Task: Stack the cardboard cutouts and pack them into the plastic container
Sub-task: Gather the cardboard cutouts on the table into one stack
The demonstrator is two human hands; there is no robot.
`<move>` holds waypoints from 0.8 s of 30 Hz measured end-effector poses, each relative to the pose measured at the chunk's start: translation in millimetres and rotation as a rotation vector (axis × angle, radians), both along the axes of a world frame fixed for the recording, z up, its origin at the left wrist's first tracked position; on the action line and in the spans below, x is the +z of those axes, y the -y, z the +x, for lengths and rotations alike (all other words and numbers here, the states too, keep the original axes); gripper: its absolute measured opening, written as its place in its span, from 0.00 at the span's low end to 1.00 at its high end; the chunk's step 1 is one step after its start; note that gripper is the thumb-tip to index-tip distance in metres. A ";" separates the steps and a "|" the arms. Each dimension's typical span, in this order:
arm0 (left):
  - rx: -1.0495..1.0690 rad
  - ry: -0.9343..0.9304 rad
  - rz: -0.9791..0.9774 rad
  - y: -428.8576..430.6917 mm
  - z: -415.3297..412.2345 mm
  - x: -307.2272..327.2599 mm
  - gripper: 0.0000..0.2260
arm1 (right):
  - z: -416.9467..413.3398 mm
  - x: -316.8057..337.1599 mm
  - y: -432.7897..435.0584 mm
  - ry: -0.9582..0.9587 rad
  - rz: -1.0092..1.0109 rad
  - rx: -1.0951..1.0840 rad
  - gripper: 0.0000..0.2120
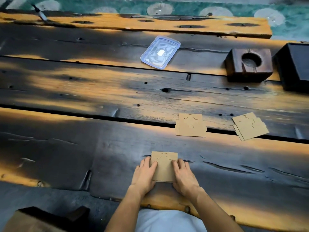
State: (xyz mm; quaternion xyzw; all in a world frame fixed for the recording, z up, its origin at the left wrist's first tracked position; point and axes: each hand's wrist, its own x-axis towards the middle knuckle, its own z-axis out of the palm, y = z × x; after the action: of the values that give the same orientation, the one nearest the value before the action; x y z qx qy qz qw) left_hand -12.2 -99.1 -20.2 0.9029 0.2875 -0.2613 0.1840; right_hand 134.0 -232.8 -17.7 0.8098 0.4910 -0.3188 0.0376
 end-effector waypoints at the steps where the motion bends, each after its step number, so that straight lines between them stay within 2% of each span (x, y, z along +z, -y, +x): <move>1: -0.017 -0.005 -0.011 -0.8 -1.7 -1.7 0.29 | -1.3 -0.5 -1.0 -0.006 -0.013 0.006 0.39; 6: -0.032 0.029 -0.031 -0.2 -4.2 -5.2 0.29 | -0.4 1.0 -4.2 -0.011 -0.039 -0.040 0.32; 13: -0.068 -0.001 -0.020 -2.1 4.5 -4.7 0.27 | 0.8 -3.5 3.6 -0.018 -0.030 -0.074 0.34; 19: -0.019 0.033 0.075 -5.2 24.0 0.6 0.36 | 16.1 0.0 12.9 -0.124 -0.006 -0.145 0.39; 24: -0.013 0.081 0.109 -18.9 76.6 5.3 0.31 | 70.7 1.8 8.2 -0.053 0.059 -0.195 0.36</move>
State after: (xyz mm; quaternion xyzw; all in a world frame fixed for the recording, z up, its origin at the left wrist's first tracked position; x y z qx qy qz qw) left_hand 64.5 -80.2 -14.9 0.9232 0.2877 -0.2098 0.1445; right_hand 204.7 -241.0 -15.9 0.8458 0.4198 -0.3278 -0.0303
